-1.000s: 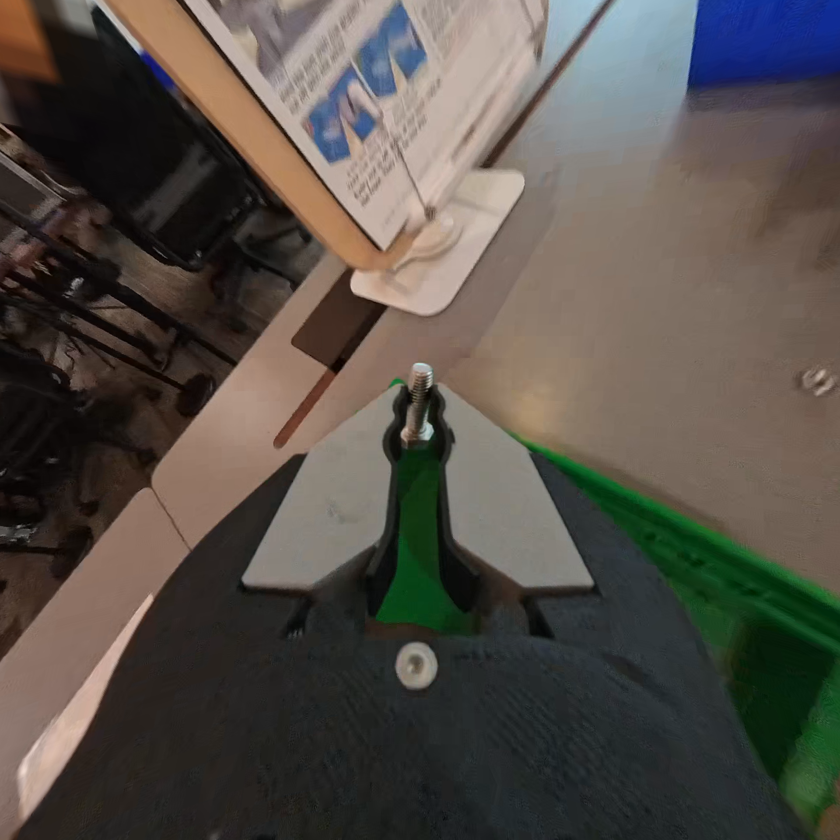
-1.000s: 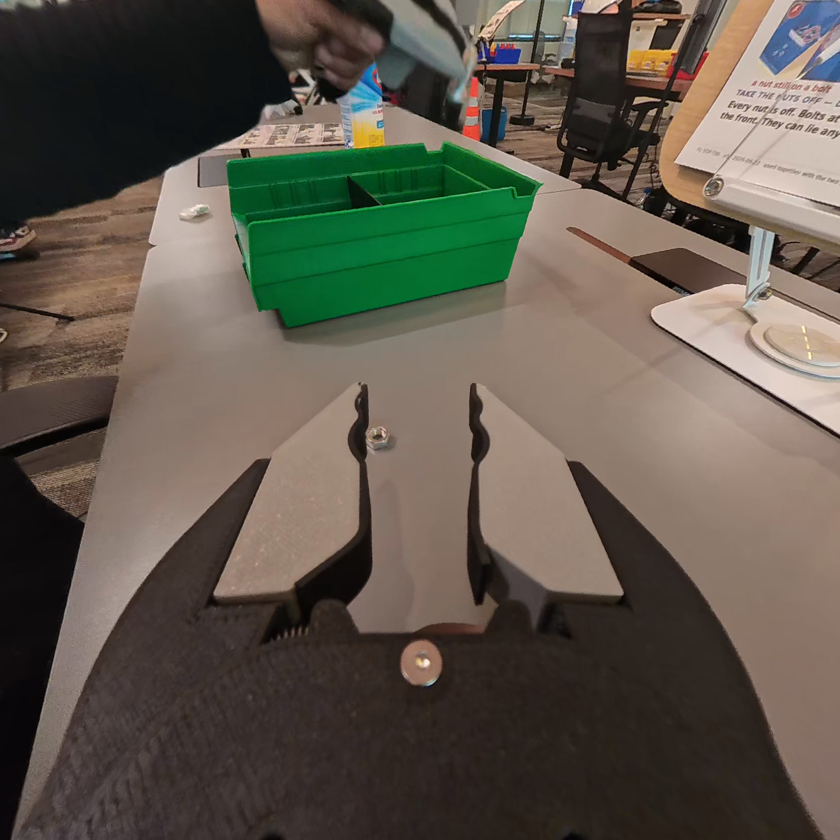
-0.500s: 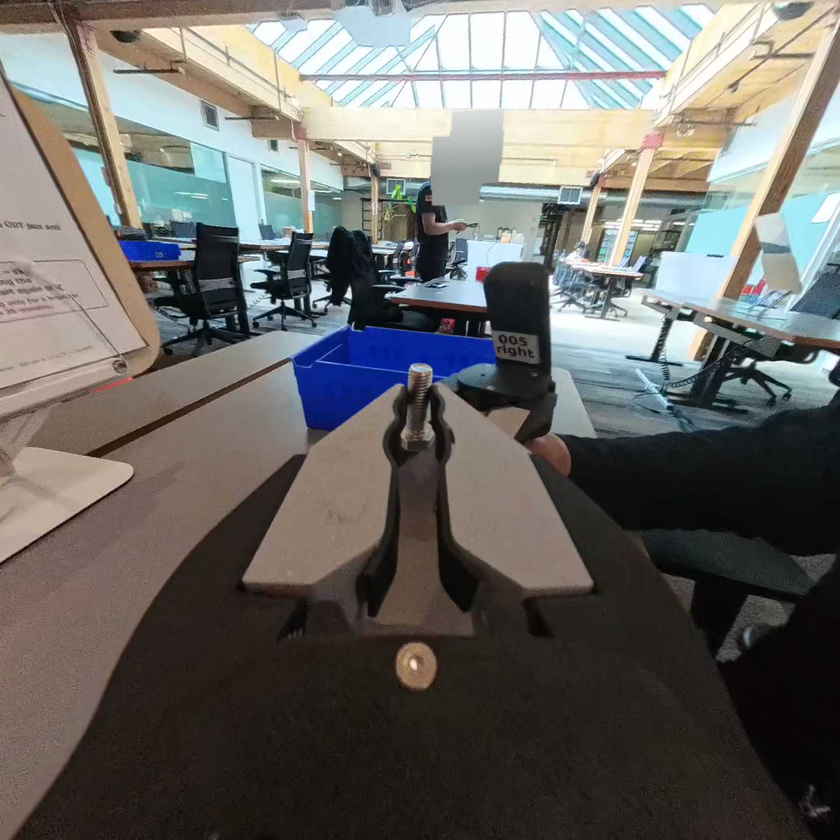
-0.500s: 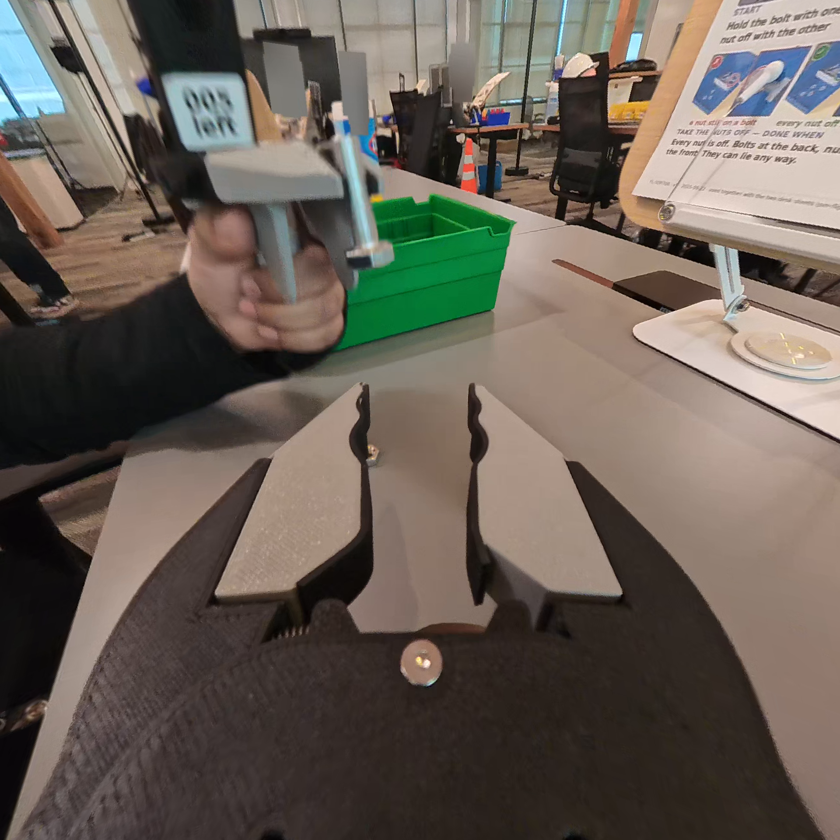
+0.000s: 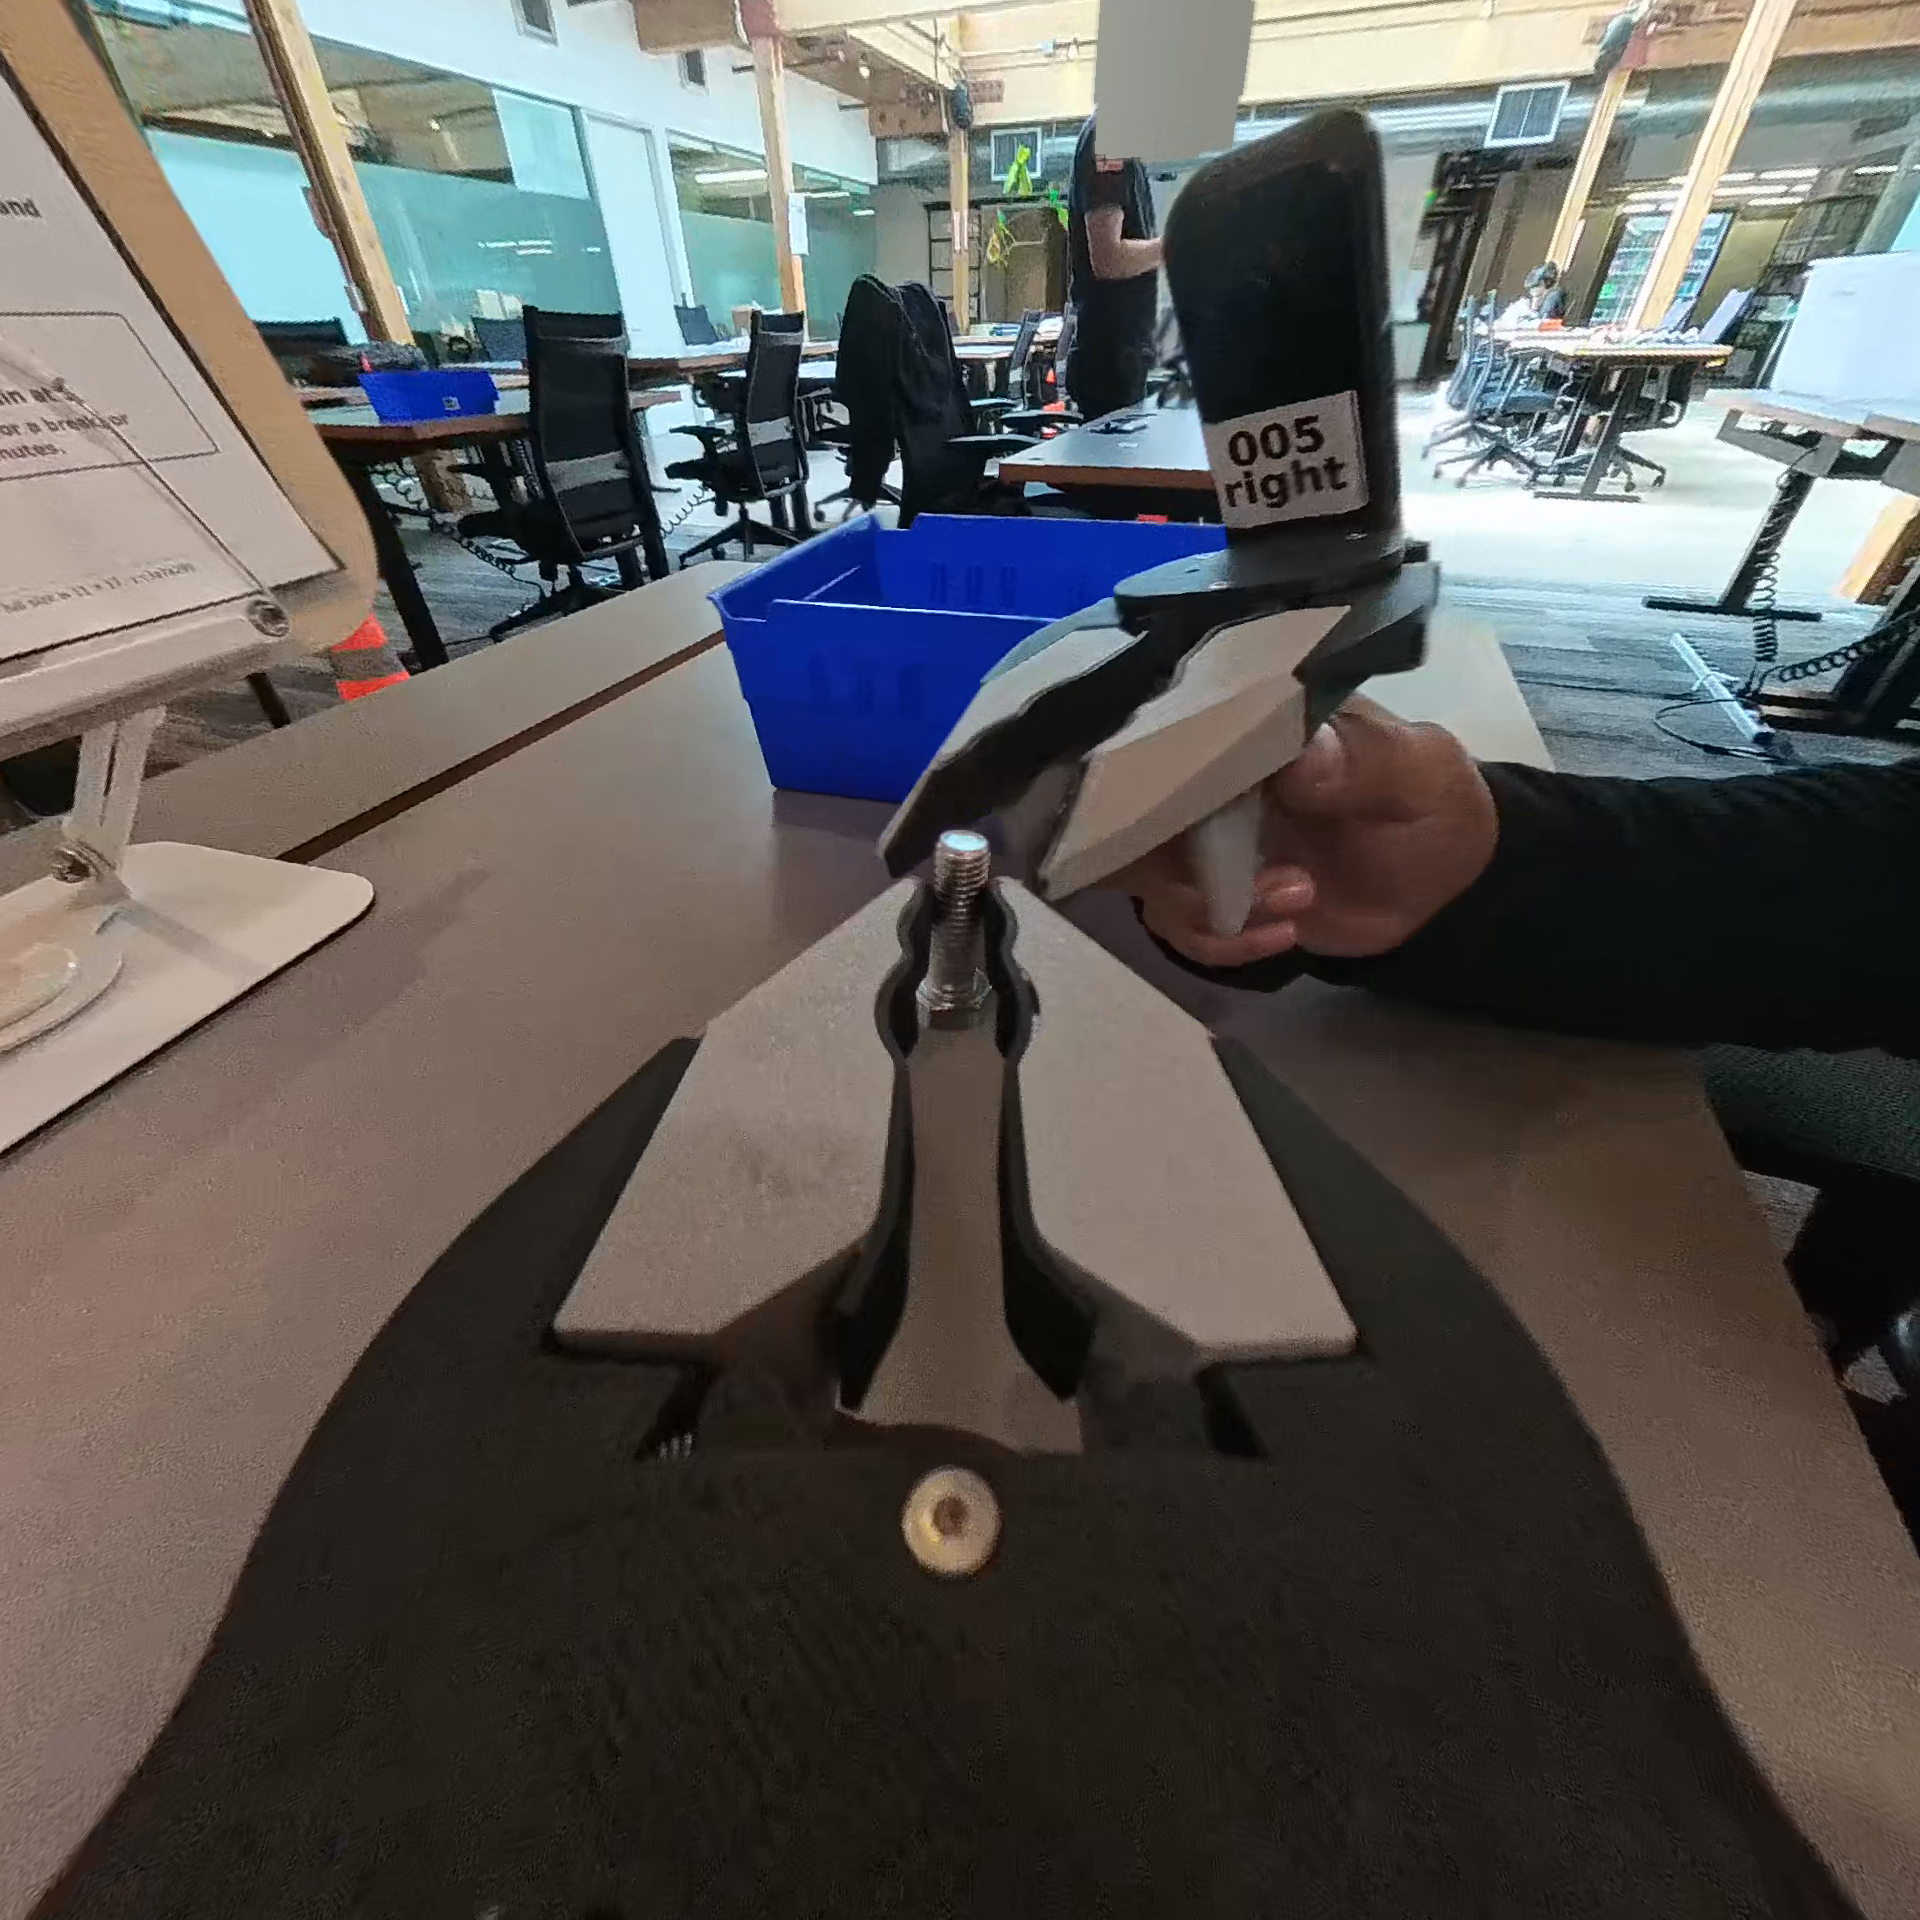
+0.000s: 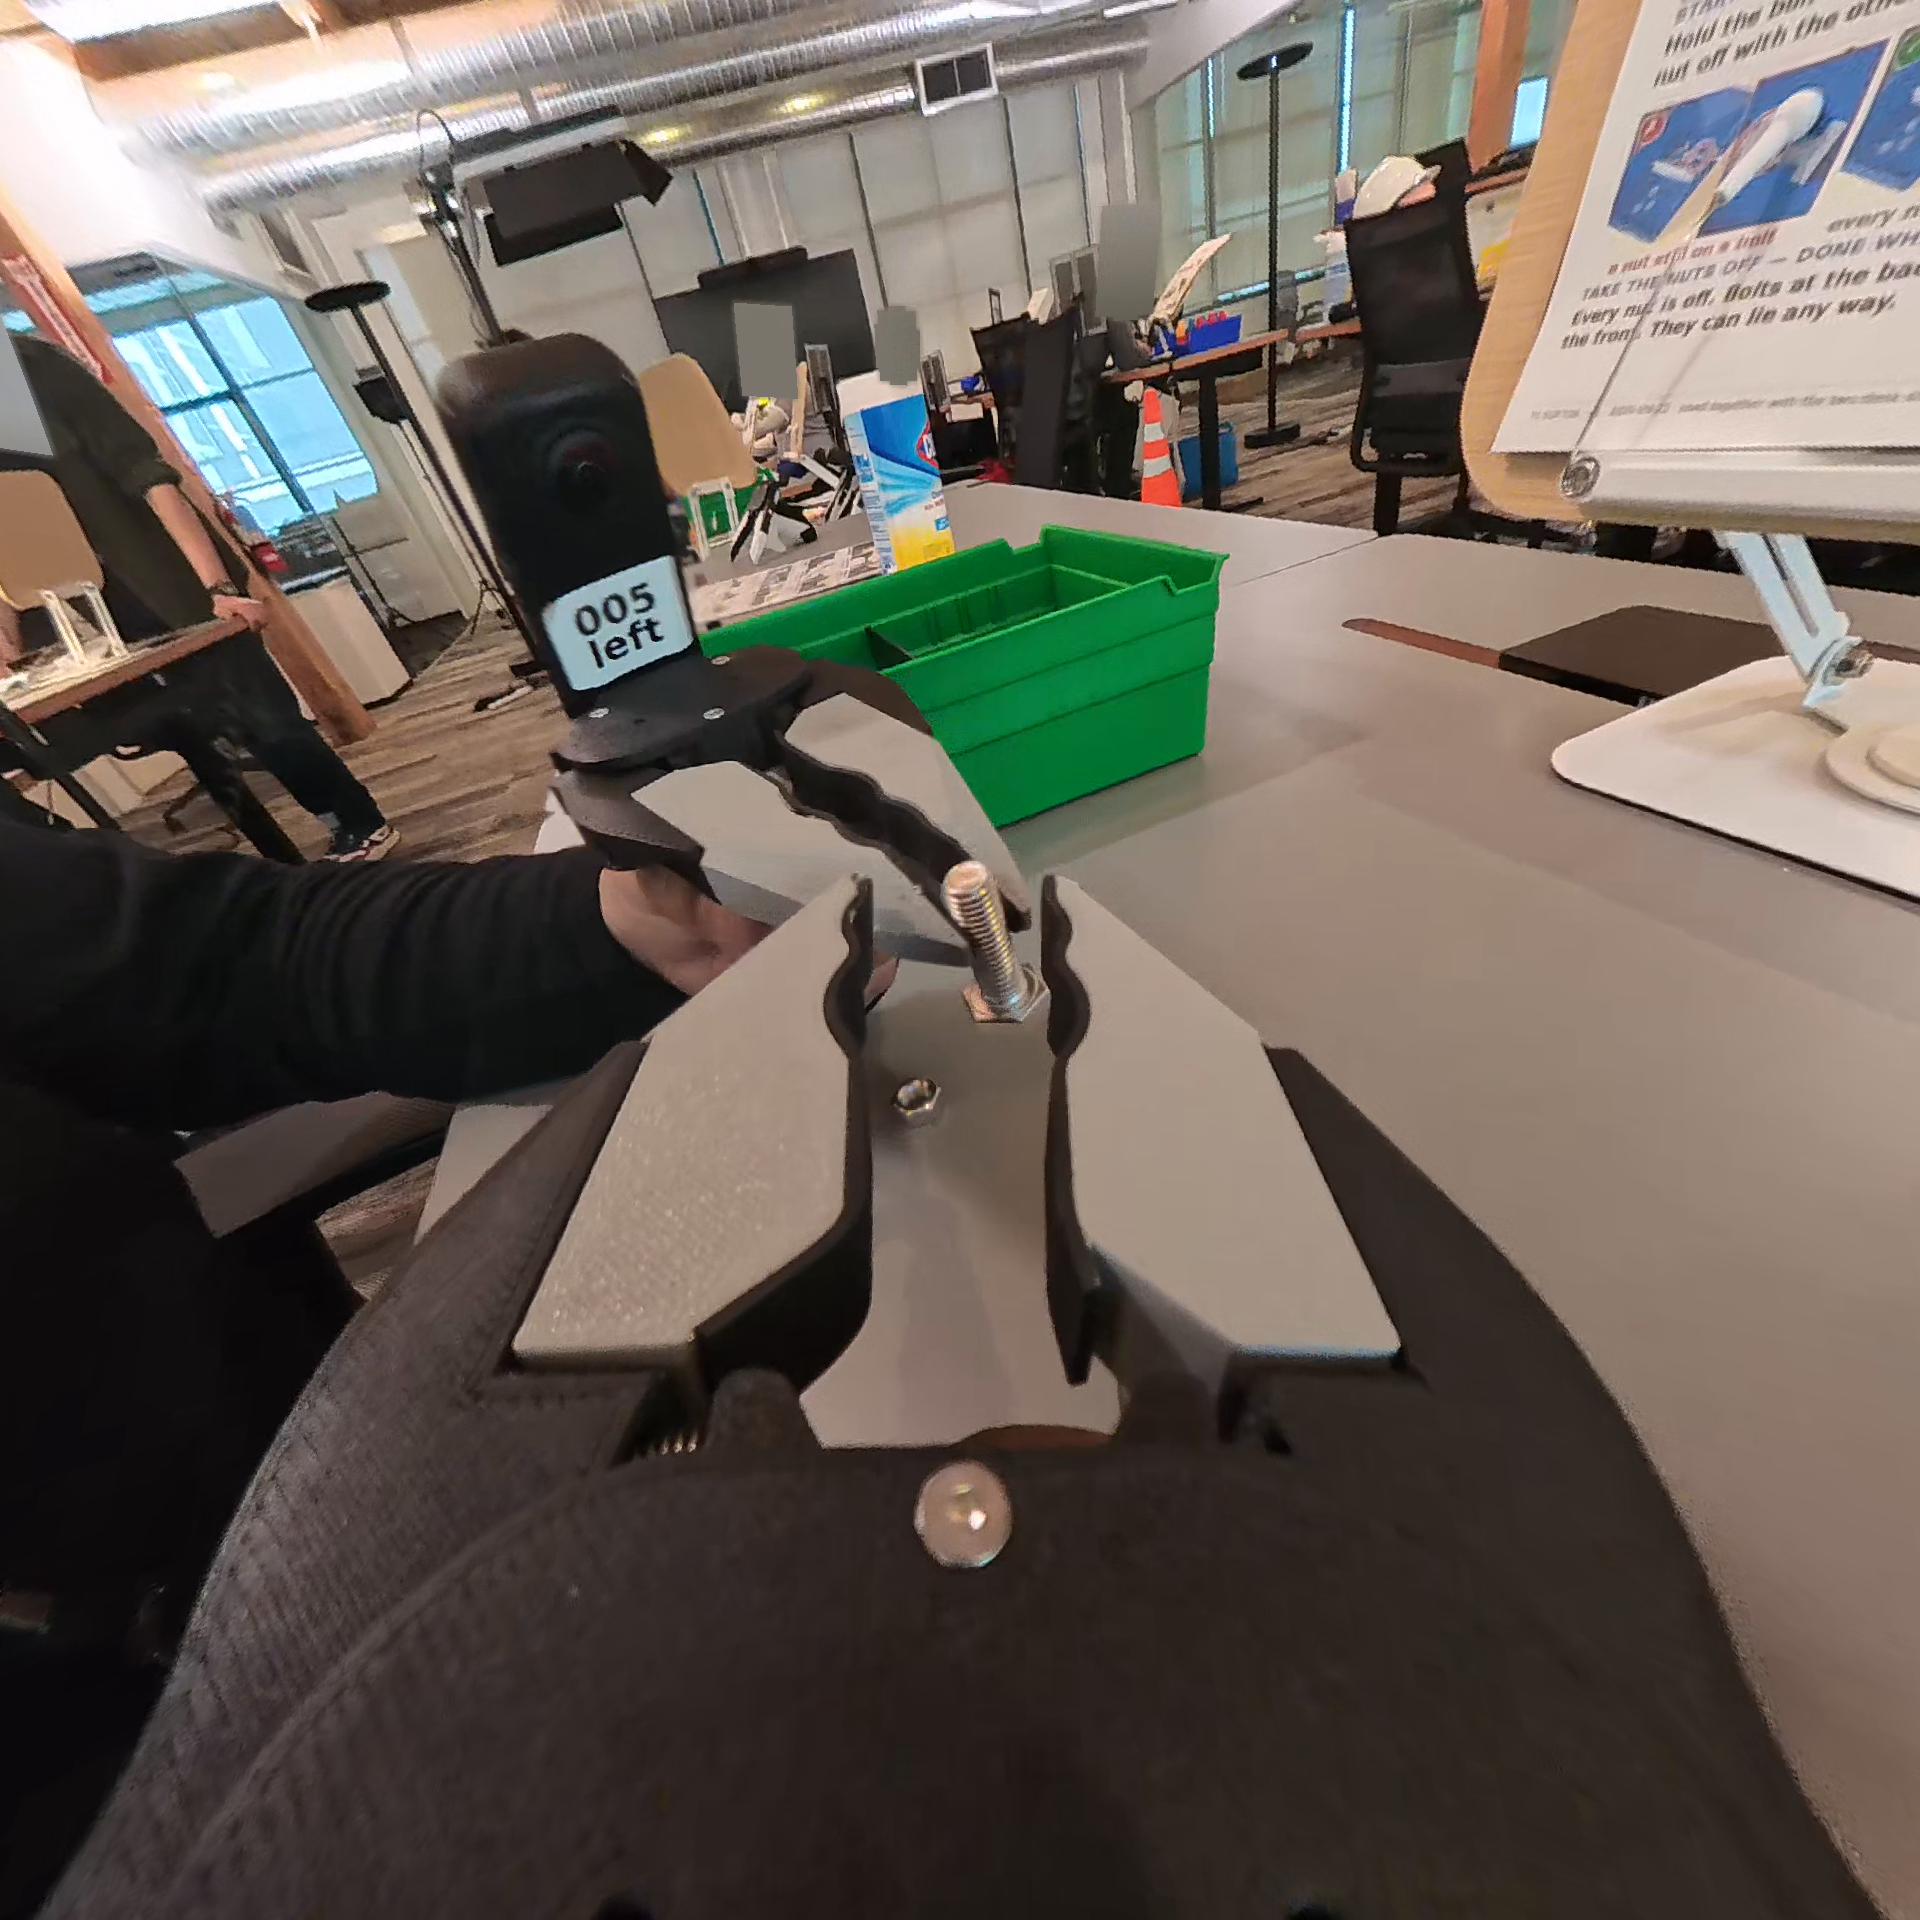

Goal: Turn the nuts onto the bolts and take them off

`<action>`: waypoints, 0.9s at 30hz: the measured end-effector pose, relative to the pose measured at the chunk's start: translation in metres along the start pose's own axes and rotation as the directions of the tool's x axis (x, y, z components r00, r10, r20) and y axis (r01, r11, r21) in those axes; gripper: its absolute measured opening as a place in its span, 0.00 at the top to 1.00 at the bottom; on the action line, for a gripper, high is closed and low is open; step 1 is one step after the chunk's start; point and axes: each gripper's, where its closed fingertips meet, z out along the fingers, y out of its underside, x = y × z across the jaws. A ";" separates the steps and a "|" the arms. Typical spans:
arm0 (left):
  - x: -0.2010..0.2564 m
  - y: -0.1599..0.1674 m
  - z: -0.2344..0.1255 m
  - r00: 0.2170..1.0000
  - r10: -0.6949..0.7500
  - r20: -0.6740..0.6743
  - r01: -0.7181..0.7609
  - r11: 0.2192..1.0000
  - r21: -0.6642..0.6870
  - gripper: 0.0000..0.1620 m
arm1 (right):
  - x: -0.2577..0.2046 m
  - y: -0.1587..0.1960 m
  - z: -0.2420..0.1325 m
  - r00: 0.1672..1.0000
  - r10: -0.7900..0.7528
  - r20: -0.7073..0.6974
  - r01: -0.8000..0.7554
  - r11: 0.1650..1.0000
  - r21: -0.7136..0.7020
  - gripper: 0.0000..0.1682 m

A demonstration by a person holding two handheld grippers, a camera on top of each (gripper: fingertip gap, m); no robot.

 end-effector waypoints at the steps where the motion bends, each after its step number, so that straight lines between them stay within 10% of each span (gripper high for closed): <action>1: 0.002 0.002 0.001 1.000 0.003 -0.004 -0.003 1.000 -0.011 0.96 | 0.000 0.001 0.001 1.000 0.003 0.004 -0.003 1.000 -0.004 0.82; 7: 0.002 0.004 0.002 1.000 0.001 0.000 -0.001 1.000 -0.019 0.96 | 0.002 0.001 0.000 1.000 0.026 -0.003 -0.026 1.000 0.002 0.95; 27: -0.049 0.008 -0.011 0.957 -0.240 0.164 0.239 0.971 0.028 0.81 | 0.075 0.071 -0.014 0.938 -0.051 -0.344 -0.077 0.934 -0.348 0.96</action>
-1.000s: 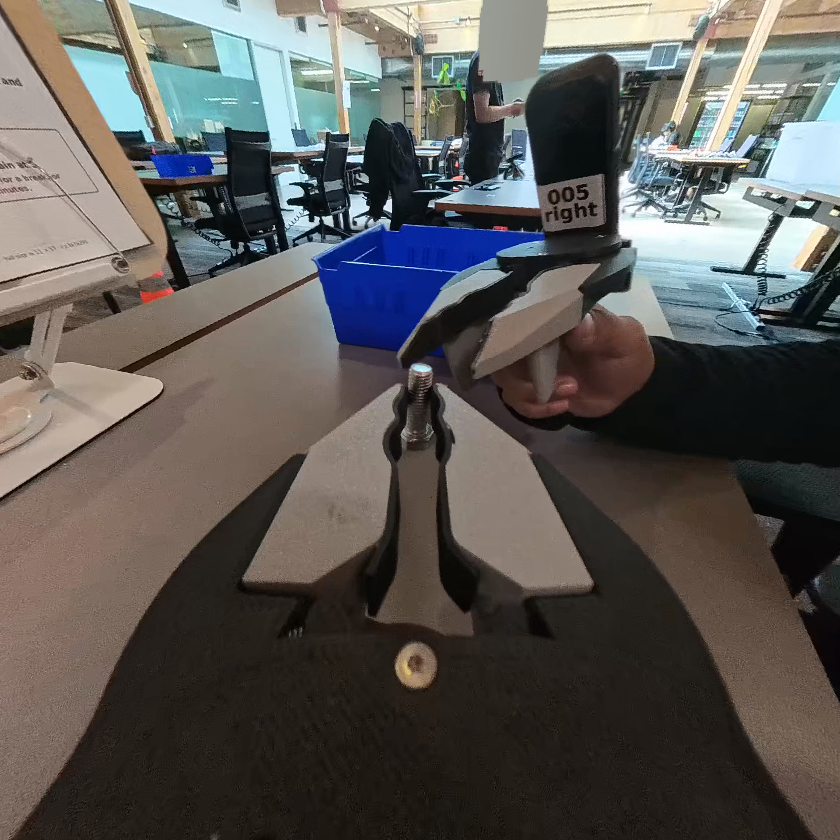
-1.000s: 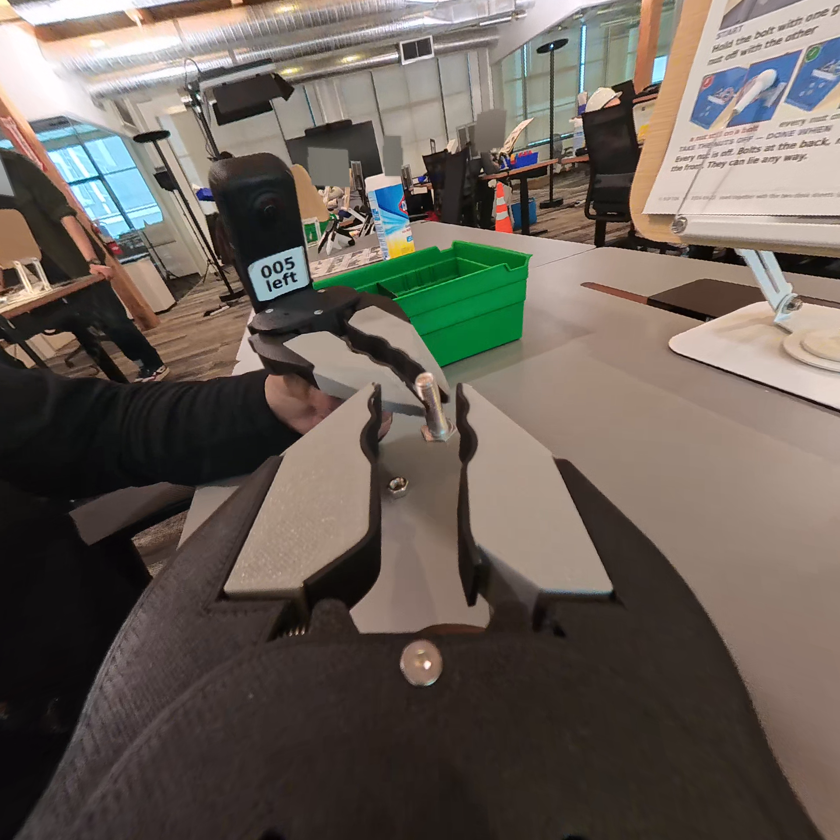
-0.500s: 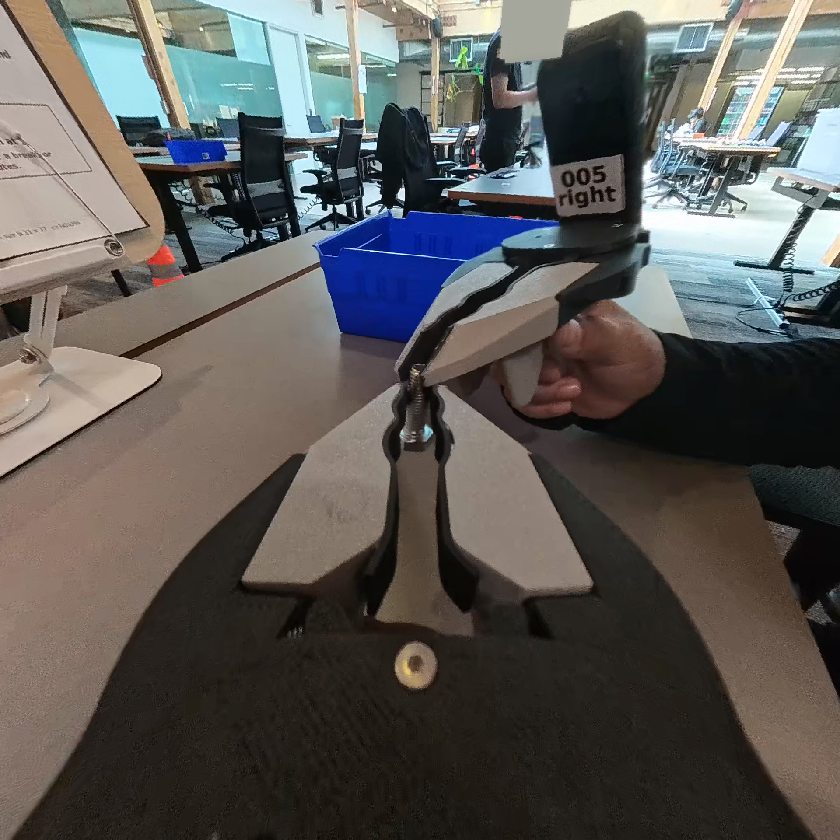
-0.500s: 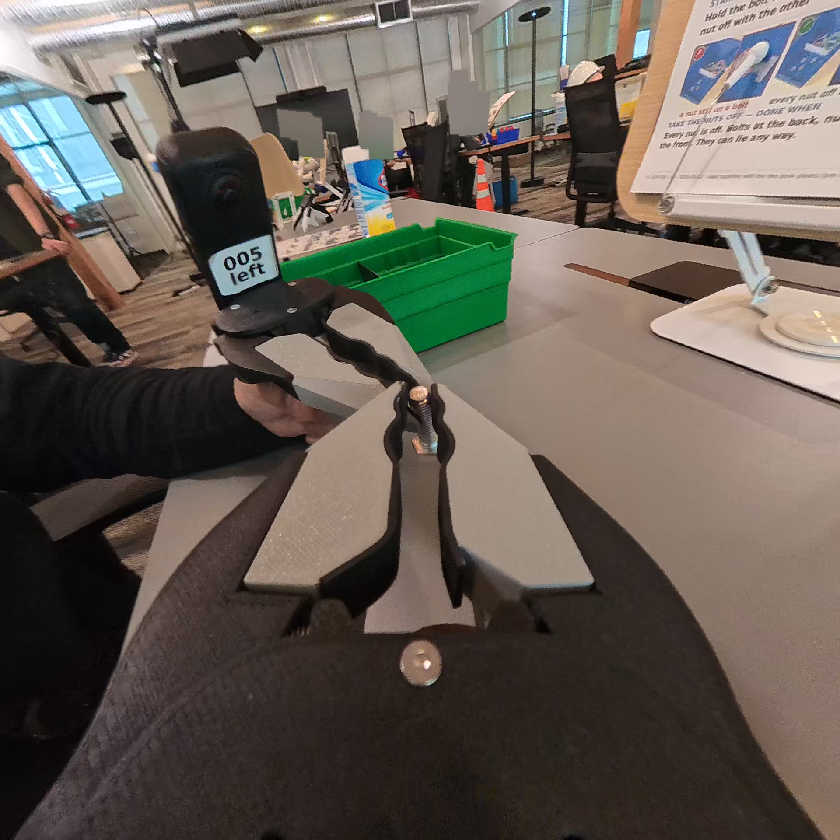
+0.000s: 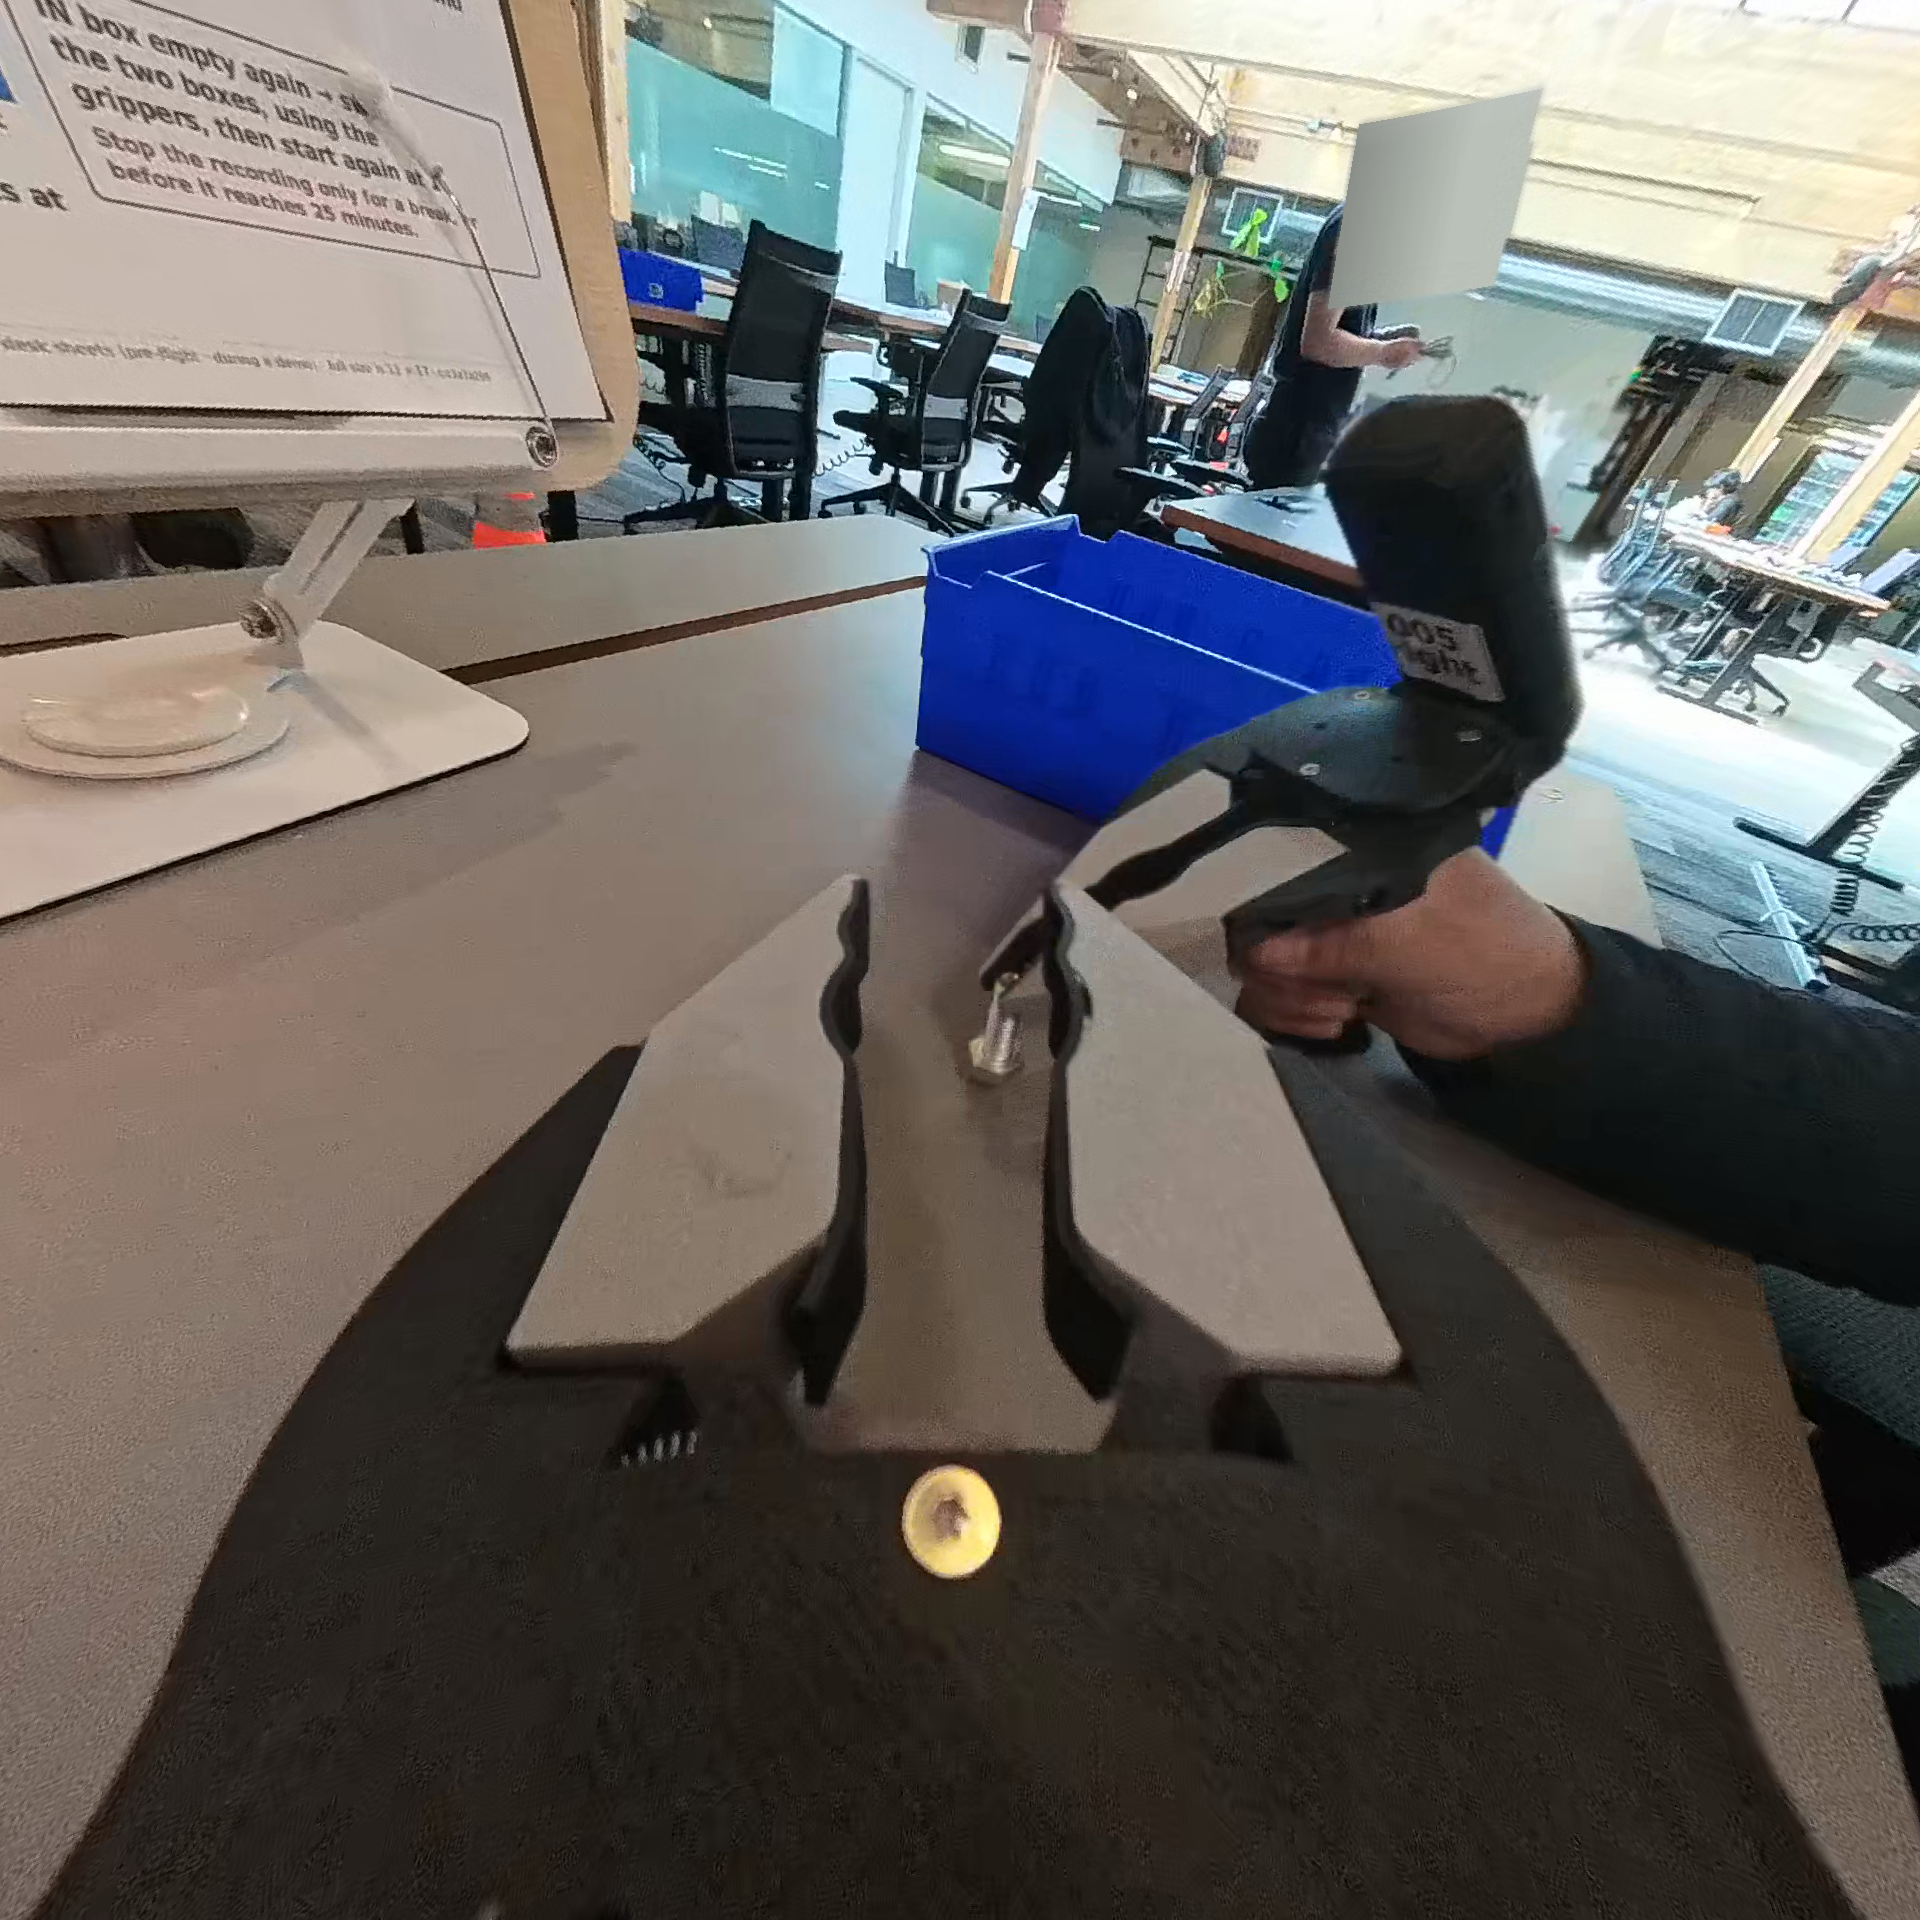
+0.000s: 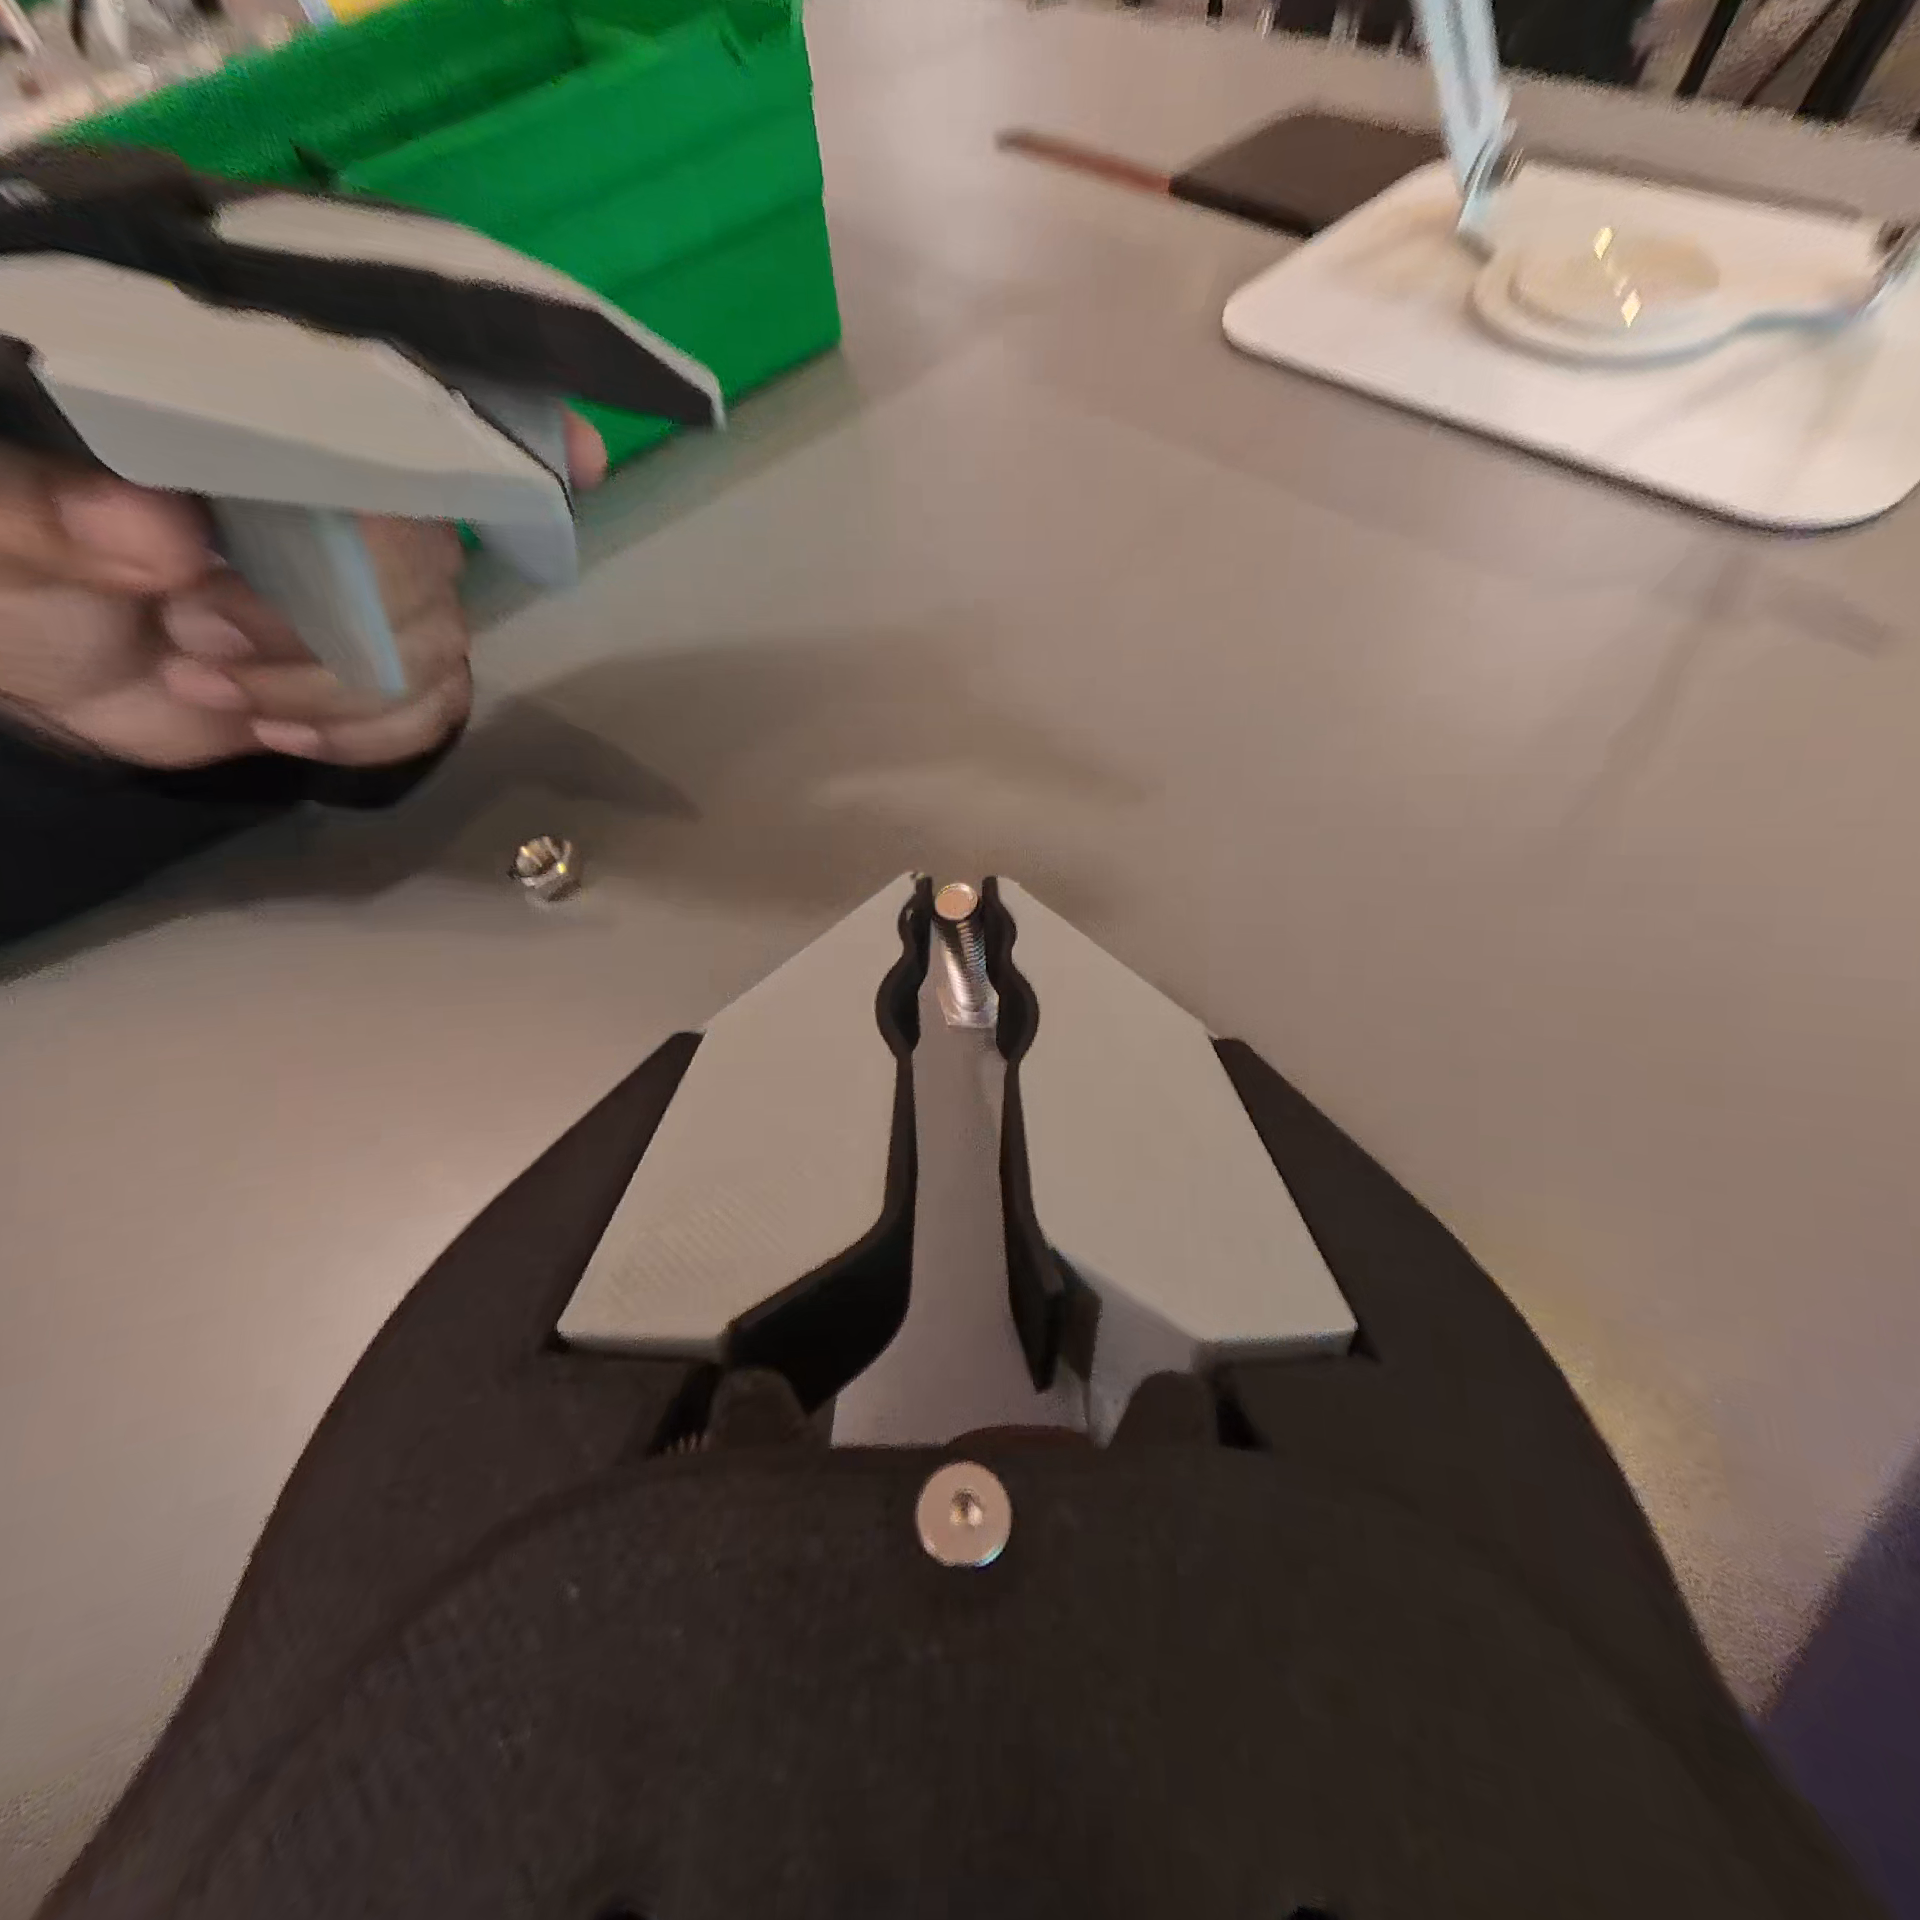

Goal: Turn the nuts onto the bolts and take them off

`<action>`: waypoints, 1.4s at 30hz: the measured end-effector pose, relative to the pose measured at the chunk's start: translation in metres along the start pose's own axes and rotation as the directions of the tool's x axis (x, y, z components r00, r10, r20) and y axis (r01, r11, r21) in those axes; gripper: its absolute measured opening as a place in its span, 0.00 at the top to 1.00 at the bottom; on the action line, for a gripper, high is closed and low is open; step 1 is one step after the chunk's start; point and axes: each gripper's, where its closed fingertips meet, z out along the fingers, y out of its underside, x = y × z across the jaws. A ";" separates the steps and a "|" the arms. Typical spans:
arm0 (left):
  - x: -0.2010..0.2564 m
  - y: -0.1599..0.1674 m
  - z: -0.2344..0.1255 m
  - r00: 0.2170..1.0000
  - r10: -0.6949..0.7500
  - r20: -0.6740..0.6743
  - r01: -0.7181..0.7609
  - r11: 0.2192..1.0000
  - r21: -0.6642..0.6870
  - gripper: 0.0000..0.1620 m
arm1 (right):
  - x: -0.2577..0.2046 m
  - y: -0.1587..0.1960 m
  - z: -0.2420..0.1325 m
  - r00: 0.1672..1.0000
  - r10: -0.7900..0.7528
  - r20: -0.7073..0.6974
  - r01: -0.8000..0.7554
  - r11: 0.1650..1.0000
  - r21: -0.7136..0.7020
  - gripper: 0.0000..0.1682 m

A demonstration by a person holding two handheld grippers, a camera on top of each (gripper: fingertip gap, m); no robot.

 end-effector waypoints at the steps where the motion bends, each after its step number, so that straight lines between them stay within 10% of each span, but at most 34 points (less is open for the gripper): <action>1: 0.000 0.001 0.001 1.000 0.005 0.002 -0.005 1.000 -0.004 0.81 | 0.000 0.007 0.004 1.000 0.006 0.004 -0.006 1.000 -0.031 0.96; 20: -0.032 0.009 -0.002 0.985 -0.024 0.172 0.031 0.999 -0.039 0.82 | -0.078 -0.041 -0.026 0.952 -0.226 0.207 0.178 0.957 0.230 0.86; 42: -0.063 0.025 -0.006 0.968 -0.042 0.248 0.075 0.989 -0.125 0.81 | -0.122 0.031 0.069 0.787 -0.531 0.315 0.606 0.762 -0.230 0.98</action>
